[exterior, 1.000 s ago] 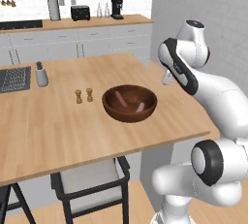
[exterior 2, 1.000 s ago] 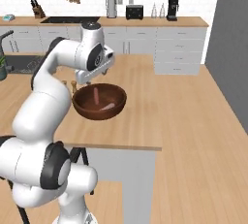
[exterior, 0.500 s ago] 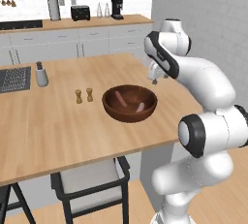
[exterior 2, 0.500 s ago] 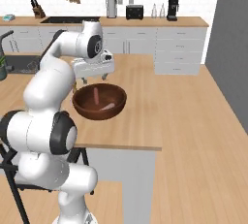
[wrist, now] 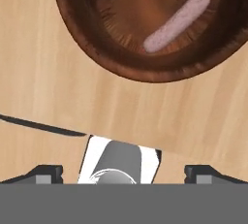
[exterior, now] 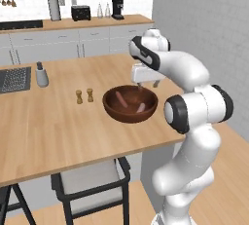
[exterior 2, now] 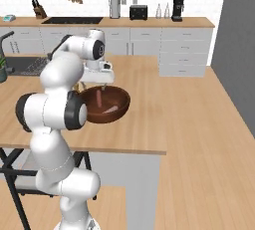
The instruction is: Place one bun and one sausage from the bowl on each plate.
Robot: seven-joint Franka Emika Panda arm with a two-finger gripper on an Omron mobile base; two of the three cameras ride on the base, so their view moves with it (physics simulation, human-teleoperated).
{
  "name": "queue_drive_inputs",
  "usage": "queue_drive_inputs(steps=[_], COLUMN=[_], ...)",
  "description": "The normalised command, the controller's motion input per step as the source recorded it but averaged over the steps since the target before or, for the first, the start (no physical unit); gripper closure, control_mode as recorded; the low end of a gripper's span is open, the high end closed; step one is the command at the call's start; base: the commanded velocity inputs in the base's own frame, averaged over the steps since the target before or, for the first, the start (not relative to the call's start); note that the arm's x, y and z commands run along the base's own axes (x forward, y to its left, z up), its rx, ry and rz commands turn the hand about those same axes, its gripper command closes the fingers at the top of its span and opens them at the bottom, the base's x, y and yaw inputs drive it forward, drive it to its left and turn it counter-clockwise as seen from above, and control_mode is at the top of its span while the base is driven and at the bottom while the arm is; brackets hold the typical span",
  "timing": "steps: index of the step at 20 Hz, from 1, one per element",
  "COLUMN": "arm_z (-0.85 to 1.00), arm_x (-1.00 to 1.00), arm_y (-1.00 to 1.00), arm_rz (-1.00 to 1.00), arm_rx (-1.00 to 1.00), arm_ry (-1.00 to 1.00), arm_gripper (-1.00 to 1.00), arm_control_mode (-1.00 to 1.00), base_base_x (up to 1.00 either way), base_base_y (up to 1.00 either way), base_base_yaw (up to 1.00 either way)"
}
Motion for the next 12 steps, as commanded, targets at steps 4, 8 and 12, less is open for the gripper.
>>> queue_drive_inputs(steps=[4, 8, 12], arm_z=[-0.82, -0.56, -0.38], arm_x=[0.0, 0.0, 0.03], arm_y=[0.0, 0.0, -0.03], arm_rz=[-0.24, -0.24, -0.24], arm_rx=[-0.05, -0.1, -0.06], arm_ry=[-0.04, -0.15, -0.27], arm_gripper=[-1.0, -1.0, -1.0], arm_control_mode=[-1.0, -1.0, -1.0], base_base_x=[0.0, 0.0, 0.0], base_base_y=[0.0, 0.0, 0.0], base_base_yaw=[0.0, 0.0, 0.0])
